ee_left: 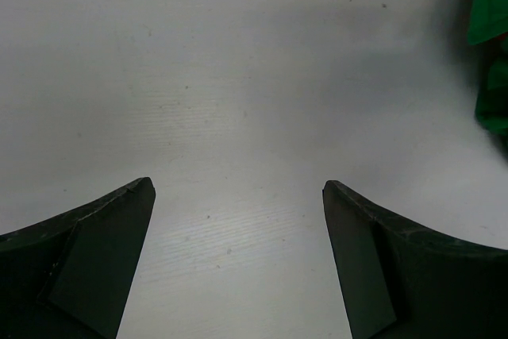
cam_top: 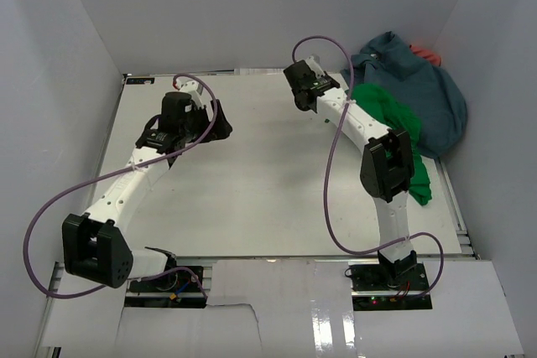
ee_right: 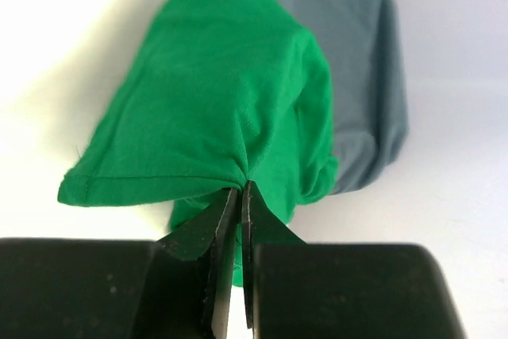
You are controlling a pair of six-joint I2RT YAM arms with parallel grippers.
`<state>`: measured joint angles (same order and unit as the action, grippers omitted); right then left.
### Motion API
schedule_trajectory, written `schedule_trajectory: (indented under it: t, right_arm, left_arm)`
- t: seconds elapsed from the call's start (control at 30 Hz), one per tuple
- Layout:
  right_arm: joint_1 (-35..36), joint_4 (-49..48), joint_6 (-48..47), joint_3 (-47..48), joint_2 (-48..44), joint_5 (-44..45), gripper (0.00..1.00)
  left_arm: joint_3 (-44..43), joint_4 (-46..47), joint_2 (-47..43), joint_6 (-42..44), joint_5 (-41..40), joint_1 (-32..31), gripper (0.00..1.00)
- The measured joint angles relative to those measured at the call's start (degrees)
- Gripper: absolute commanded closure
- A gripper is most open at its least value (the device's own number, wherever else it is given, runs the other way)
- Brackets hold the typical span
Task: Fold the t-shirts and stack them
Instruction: Grab crumpled tshirt from the corner of the board with the right arm
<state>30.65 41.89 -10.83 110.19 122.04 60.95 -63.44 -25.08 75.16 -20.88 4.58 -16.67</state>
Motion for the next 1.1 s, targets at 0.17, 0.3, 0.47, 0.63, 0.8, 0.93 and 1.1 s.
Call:
schedule_trajectory:
  t: [0.17, 0.3, 0.47, 0.63, 0.8, 0.93, 1.1]
  right_arm:
    - [3.0, 9.8, 6.4, 5.6, -0.9, -7.0, 0.92]
    - [4.9, 14.9, 10.3, 6.2, -1.0, -12.3, 0.92]
    - [8.4, 18.3, 13.7, 6.2, -1.0, -18.0, 0.92]
    - [10.2, 19.7, 15.8, 6.8, -1.0, -25.4, 0.92]
    - [9.8, 21.9, 16.9, 8.3, -2.1, -31.7, 0.92]
    - [9.4, 24.7, 17.4, 10.4, -2.8, -37.2, 0.92]
    - [9.6, 25.8, 18.3, 11.7, -4.6, -45.2, 0.92]
  left_arm:
    - [1.7, 5.9, 0.4, -3.2, 5.0, 0.0, 0.02]
    - [4.0, 11.1, 2.4, -7.3, 9.2, 0.0, 0.02]
    - [11.6, 19.0, 1.6, -12.5, 13.8, 0.0, 0.02]
    - [21.4, 32.7, 0.4, -15.6, 20.5, -0.1, 0.04]
    - [36.0, 53.3, -2.1, -17.3, 23.6, -0.8, 0.03]
    - [34.8, 59.1, -1.3, -14.1, 26.0, -1.9, 0.06]
    - [24.0, 59.1, 2.4, -2.1, 29.0, -4.4, 0.06]
